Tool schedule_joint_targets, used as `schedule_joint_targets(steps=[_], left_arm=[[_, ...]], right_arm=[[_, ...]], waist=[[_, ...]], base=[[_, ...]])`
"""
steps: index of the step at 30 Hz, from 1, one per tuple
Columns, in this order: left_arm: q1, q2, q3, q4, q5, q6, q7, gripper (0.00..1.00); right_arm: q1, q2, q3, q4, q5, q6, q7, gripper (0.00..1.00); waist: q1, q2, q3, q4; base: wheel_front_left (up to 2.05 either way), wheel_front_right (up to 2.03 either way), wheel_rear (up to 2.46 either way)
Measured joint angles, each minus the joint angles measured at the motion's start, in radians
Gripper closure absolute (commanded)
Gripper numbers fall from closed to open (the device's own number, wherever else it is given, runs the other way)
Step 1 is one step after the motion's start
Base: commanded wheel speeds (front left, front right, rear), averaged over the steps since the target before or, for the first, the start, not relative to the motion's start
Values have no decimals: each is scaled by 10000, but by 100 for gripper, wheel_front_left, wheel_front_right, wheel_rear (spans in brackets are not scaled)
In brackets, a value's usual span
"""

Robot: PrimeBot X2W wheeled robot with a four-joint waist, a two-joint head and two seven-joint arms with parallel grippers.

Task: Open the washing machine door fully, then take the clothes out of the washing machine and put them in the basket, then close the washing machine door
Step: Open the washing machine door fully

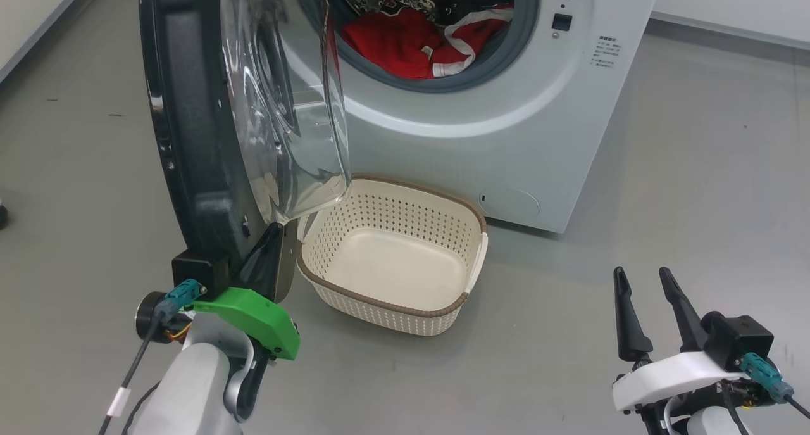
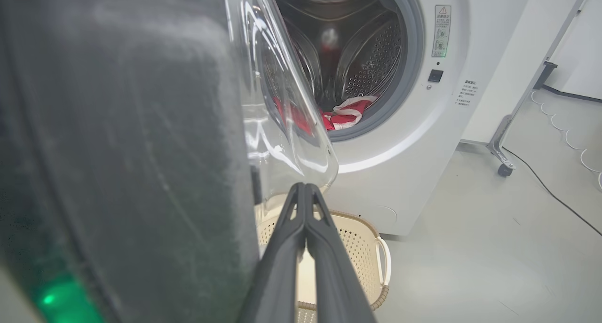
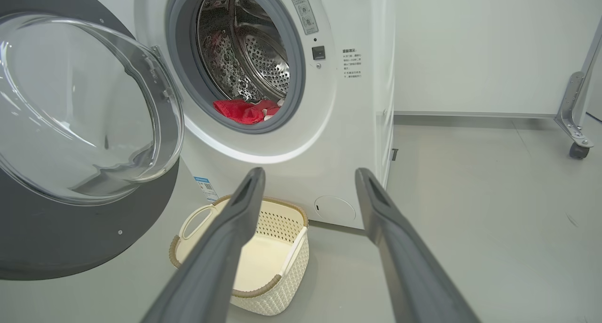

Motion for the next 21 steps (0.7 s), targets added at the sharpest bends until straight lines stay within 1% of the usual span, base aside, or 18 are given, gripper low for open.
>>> schedule_joint_targets(steps=[4, 11, 15, 16, 21], left_arm=[[0, 2, 209, 6, -203, 71, -40, 100], [-25, 100, 694, 21, -433, 234, -224, 100], [-68, 410, 1185, 12, -606, 380, -303, 100], [-68, 410, 1185, 12, -606, 380, -303, 100], [-171, 890, 1835, -27, -940, 481, -414, 100]], right_arm=[[0, 2, 48, 0, -69, 69, 0, 0], [-11, -23, 100, -4, -104, 71, 0, 0], [-93, -31, 265, -31, -224, 73, 19, 0], [-93, -31, 265, -31, -224, 73, 19, 0], [-345, -113, 385, -111, -376, 92, 128, 0]], waist=[[0, 0, 99, 210], [0, 0, 377, 488], [0, 0, 609, 582], [0, 0, 609, 582], [0, 0, 964, 614]], base=[[0, 0, 0], [0, 0, 0], [0, 0, 0], [0, 0, 0], [0, 0, 0]])
